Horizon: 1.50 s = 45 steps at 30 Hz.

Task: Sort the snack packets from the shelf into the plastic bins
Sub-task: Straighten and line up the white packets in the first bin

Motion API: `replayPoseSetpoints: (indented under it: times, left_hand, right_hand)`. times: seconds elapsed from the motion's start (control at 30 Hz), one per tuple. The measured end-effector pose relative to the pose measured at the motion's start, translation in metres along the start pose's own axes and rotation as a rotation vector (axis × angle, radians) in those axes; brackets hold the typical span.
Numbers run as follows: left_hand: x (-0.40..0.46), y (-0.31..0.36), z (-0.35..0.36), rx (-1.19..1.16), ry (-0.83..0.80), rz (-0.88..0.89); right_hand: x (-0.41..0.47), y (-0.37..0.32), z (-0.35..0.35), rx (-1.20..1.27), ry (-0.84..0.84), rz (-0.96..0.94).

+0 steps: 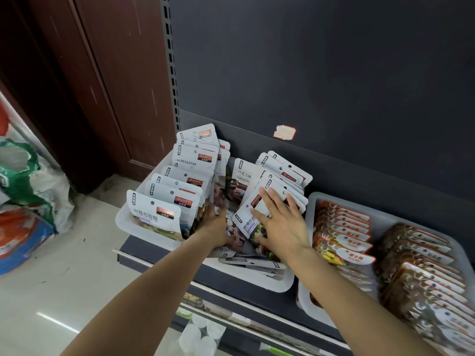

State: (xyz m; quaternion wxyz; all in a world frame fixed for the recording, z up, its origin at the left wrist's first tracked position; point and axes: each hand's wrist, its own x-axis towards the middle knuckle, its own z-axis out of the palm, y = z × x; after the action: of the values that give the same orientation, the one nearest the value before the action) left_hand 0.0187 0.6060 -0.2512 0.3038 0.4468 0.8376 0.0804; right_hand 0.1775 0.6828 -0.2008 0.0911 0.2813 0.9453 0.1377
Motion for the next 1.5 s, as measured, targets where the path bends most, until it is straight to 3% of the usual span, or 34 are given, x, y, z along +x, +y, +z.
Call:
replayPoseSetpoints:
  times: [0.2, 0.7, 1.07, 1.5]
  left_hand:
    - [0.006, -0.002, 0.002, 0.093, -0.093, -0.023]
    - [0.012, 0.005, 0.008, 0.355, -0.013, -0.005]
    - [0.007, 0.002, -0.001, 0.274, -0.059, 0.012]
    - [0.009, 0.010, 0.002, 0.259, 0.107, 0.060]
  right_hand:
    - [-0.001, 0.001, -0.001, 0.050, 0.064, 0.023]
    - [-0.005, 0.002, 0.002, 0.046, 0.142, 0.093]
    - [-0.003, 0.002, 0.010, 0.044, 0.228, 0.102]
    - [-0.006, 0.003, 0.003, 0.052, 0.164, 0.119]
